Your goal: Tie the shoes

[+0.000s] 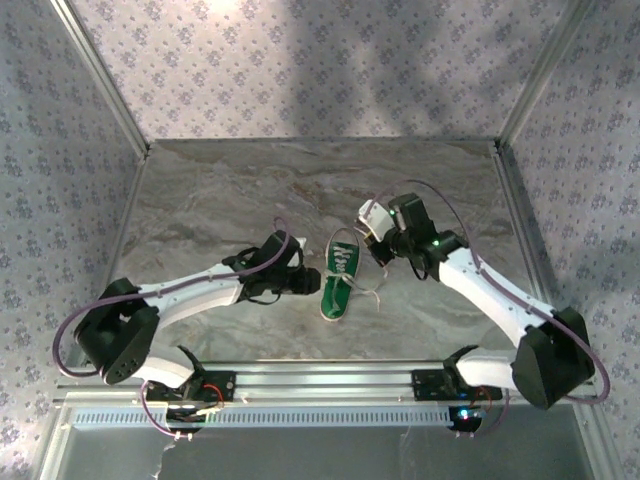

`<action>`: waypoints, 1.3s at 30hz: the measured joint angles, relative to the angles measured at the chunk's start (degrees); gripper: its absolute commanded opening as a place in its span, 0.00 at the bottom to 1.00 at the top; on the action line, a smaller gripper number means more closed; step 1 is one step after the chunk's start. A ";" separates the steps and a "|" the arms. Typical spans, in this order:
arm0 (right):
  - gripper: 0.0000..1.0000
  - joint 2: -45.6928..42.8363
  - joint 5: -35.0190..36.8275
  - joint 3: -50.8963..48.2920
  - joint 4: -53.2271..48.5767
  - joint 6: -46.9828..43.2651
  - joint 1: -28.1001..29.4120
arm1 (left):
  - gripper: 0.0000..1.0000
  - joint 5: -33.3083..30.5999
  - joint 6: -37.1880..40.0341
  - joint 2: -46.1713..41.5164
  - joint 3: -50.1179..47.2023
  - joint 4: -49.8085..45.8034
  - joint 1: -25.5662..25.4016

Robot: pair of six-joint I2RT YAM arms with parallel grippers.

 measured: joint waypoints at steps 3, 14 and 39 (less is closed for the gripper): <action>0.00 1.68 -0.59 0.72 0.07 -7.78 0.11 | 0.43 0.37 -0.17 0.98 -0.02 1.14 0.09; 0.00 7.54 -6.43 2.64 3.91 -32.72 -2.16 | 0.42 1.49 -2.69 4.66 -0.04 6.12 0.15; 0.00 21.70 -4.13 11.74 -5.86 -58.16 3.52 | 0.40 1.92 -9.09 7.28 -3.21 12.22 1.60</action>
